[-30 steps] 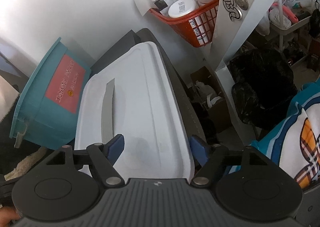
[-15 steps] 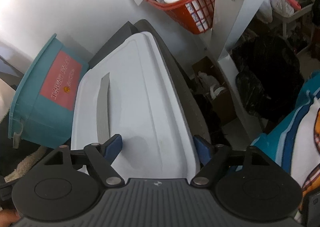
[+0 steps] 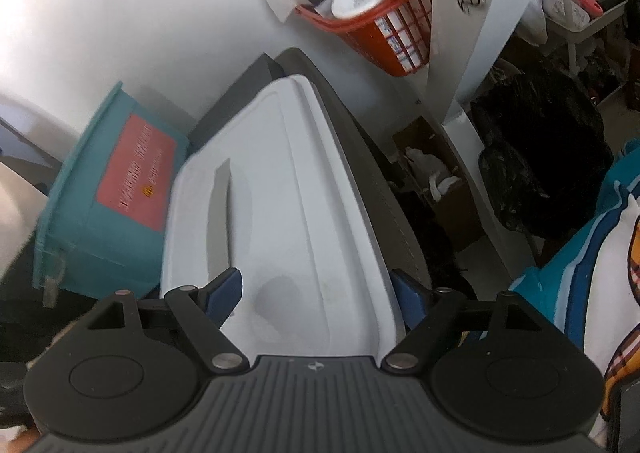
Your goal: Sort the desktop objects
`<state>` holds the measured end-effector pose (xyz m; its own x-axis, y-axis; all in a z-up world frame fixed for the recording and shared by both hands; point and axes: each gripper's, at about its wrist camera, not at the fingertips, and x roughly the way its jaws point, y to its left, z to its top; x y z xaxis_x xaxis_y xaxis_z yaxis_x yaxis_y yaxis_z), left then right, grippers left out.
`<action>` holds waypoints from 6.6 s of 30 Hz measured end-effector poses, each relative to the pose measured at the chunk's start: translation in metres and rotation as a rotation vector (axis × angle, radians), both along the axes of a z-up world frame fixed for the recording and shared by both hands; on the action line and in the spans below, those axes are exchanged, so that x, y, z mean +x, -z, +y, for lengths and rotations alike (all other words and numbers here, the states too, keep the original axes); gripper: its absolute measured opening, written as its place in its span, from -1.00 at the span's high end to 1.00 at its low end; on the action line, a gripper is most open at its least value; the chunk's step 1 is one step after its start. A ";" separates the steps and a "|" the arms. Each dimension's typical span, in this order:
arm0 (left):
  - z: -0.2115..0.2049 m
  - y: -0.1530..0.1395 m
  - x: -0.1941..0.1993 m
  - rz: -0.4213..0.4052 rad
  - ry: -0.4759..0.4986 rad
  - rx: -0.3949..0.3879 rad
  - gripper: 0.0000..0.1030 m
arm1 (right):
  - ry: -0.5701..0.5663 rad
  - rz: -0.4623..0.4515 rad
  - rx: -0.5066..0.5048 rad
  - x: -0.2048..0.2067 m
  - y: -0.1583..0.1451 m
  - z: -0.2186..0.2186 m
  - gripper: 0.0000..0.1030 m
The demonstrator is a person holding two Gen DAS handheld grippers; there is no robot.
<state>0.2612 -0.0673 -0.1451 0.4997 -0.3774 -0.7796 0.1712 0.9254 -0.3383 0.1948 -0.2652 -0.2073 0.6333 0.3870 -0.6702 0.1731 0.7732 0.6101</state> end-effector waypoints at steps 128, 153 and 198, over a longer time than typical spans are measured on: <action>0.042 -0.077 -0.023 -0.158 -0.046 -0.314 -0.85 | 0.087 -0.408 0.764 -0.041 -0.034 -0.026 0.83; 0.034 -0.078 -0.024 -0.201 -0.014 -0.302 -0.64 | 0.028 -0.451 0.730 -0.031 -0.053 -0.011 0.82; 0.102 -0.071 -0.012 -0.190 -0.292 -0.315 -0.79 | -0.014 -0.329 0.733 0.012 -0.042 0.082 0.82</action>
<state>0.2495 0.0348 -0.0737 0.7428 -0.4034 -0.5344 0.0047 0.8012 -0.5983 0.2073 -0.1832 -0.1656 0.7462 0.6654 -0.0225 -0.1106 0.1573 0.9813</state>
